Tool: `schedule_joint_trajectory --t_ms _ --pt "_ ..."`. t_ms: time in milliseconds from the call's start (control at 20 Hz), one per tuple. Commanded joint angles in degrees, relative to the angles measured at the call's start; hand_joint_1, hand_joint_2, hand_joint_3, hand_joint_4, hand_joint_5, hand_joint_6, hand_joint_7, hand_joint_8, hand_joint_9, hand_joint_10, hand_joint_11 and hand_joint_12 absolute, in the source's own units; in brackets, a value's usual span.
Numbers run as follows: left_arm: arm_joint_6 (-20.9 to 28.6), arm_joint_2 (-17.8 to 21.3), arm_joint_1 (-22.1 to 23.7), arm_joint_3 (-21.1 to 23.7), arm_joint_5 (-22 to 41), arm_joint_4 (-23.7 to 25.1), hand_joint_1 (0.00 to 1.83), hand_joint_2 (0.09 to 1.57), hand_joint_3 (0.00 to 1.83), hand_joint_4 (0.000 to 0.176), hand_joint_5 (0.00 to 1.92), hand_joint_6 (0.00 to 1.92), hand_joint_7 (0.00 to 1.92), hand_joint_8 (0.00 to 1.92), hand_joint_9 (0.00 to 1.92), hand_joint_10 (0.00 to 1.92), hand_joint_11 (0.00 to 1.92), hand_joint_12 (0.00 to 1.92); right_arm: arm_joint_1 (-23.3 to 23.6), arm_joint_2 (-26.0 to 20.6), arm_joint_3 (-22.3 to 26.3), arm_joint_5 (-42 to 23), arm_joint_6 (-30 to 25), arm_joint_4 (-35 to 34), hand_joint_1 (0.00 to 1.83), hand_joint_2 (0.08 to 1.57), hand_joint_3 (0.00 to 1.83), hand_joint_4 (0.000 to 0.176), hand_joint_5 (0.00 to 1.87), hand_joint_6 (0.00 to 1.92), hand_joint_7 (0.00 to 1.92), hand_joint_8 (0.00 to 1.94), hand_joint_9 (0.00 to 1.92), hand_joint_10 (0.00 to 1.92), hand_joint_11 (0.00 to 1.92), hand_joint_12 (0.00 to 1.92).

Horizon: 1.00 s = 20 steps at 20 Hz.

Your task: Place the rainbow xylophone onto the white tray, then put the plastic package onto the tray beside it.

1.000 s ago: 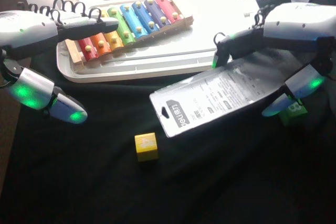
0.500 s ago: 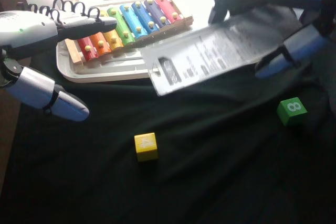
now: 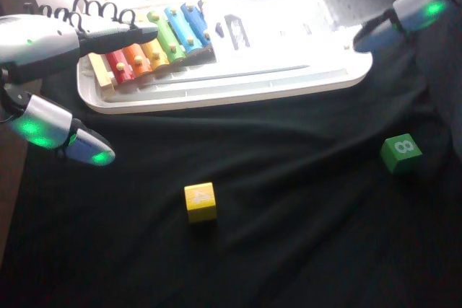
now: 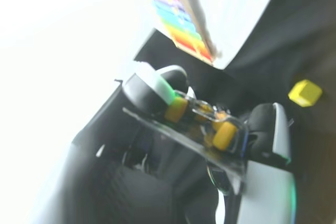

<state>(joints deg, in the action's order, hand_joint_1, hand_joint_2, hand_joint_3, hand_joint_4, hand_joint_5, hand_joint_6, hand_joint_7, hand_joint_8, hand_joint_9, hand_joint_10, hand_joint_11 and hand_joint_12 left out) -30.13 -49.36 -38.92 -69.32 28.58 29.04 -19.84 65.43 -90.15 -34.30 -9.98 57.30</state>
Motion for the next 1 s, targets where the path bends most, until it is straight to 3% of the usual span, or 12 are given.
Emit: schedule_joint_trajectory --t_ms 0,100,150,200,250,400,650,750,800,850,900,950 --pt "-0.01 0.4 0.72 0.18 5.86 -1.79 0.8 0.78 0.0 0.053 0.0 0.0 0.0 0.0 0.0 0.0 0.0 0.0 1.58 0.74 -0.7 -2.42 -0.26 -3.92 1.56 1.02 0.0 0.017 0.71 1.92 1.05 1.94 1.25 1.92 1.41 1.92" --pt "-0.3 0.4 0.9 0.2 6.3 -1.78 0.83 0.78 0.0 0.078 0.0 0.0 0.0 0.0 0.0 0.0 0.0 0.0 2.02 2.46 -2.67 -0.89 -0.26 -3.92 1.55 1.04 0.01 0.024 0.64 1.92 1.06 1.94 1.28 1.92 1.44 1.92" --pt "-0.37 0.4 1.07 0.23 6.54 -1.7 0.83 0.77 0.0 0.077 0.0 0.0 0.0 0.0 0.0 0.0 0.0 0.0 2.18 3.65 -4.09 -0.42 -0.27 -3.93 1.52 1.05 0.01 0.0 0.58 1.7 1.07 1.94 1.3 1.92 1.46 1.92" --pt "-0.38 0.4 1.23 0.24 6.66 -1.6 0.84 0.77 0.0 0.079 0.0 0.0 0.0 0.0 0.0 0.0 0.0 0.0 2.34 4.31 -4.89 -0.14 -0.27 -3.93 1.48 1.06 0.0 0.0 0.52 0.78 1.01 1.94 1.26 1.92 1.41 1.92" --pt "-0.38 0.4 1.67 0.28 6.83 -1.32 0.84 0.77 0.0 0.025 0.0 0.0 0.0 0.0 0.0 0.0 0.0 0.0 2.58 5.35 -6.18 0.2 -0.27 -3.94 1.47 1.02 0.01 0.0 0.73 1.22 1.01 1.94 1.21 1.92 1.35 1.92" --pt "-0.39 0.39 2.21 0.31 7.44 -0.94 0.82 0.76 0.0 0.0 0.0 0.0 0.0 0.0 0.0 0.0 0.0 0.0 2.87 8.26 -9.54 0.53 -0.42 -3.95 1.34 1.1 0.0 0.0 0.7 1.53 0.92 1.94 1.17 1.92 1.34 1.92" --pt "-0.39 0.34 3.07 0.46 9.04 -0.81 0.89 0.73 0.0 0.0 0.0 0.0 0.0 0.0 0.0 0.0 0.0 0.0 2.99 13.74 -16.11 1.0 -0.82 -3.94 1.15 1.17 0.0 0.0 0.84 1.18 1.0 1.9 1.25 1.89 1.37 1.92" --pt "-0.39 0.36 3.8 0.64 9.73 -0.49 0.94 0.73 0.0 0.0 0.0 0.0 0.0 0.0 0.0 0.0 0.0 0.0 2.98 15.74 -18.57 1.71 -0.82 -3.8 1.33 1.07 0.0 0.0 0.73 0.16 1.01 1.72 1.24 1.78 1.3 1.9" --pt "-0.39 0.35 4.29 0.71 9.96 -0.3 0.92 0.73 0.0 0.0 0.0 0.0 0.0 0.0 0.0 0.0 0.0 0.0 2.98 16.61 -19.82 1.83 -0.82 -3.8 1.19 1.14 0.0 0.0 0.88 0.88 1.03 1.63 1.24 1.72 1.31 1.82" --pt "-0.39 0.28 4.72 0.77 10.17 -0.14 0.91 0.73 0.0 0.0 0.0 0.0 0.0 0.0 0.0 0.0 0.01 0.0 2.98 16.97 -20.39 2.17 -0.87 -3.8 1.14 1.17 0.0 0.0 0.85 1.11 1.02 1.66 1.23 1.77 1.3 1.87" --pt "-0.39 0.02 5.47 0.8 10.39 0.41 0.93 0.72 0.0 0.0 0.0 0.0 0.0 0.0 0.0 0.0 0.04 0.02 2.97 17.16 -20.82 2.94 -0.88 -3.8 1.14 1.12 0.0 0.0 0.75 0.43 1.02 1.55 1.21 1.78 1.3 1.91" --pt "-0.39 -0.4 6.46 0.79 10.43 1.3 0.94 0.72 0.0 0.0 0.0 0.0 0.0 0.0 0.0 0.0 0.03 0.02 2.97 17.15 -21.4 3.58 -0.97 -3.8 1.16 1.11 0.0 0.0 0.95 0.83 1.08 1.46 1.24 1.72 1.31 1.89"
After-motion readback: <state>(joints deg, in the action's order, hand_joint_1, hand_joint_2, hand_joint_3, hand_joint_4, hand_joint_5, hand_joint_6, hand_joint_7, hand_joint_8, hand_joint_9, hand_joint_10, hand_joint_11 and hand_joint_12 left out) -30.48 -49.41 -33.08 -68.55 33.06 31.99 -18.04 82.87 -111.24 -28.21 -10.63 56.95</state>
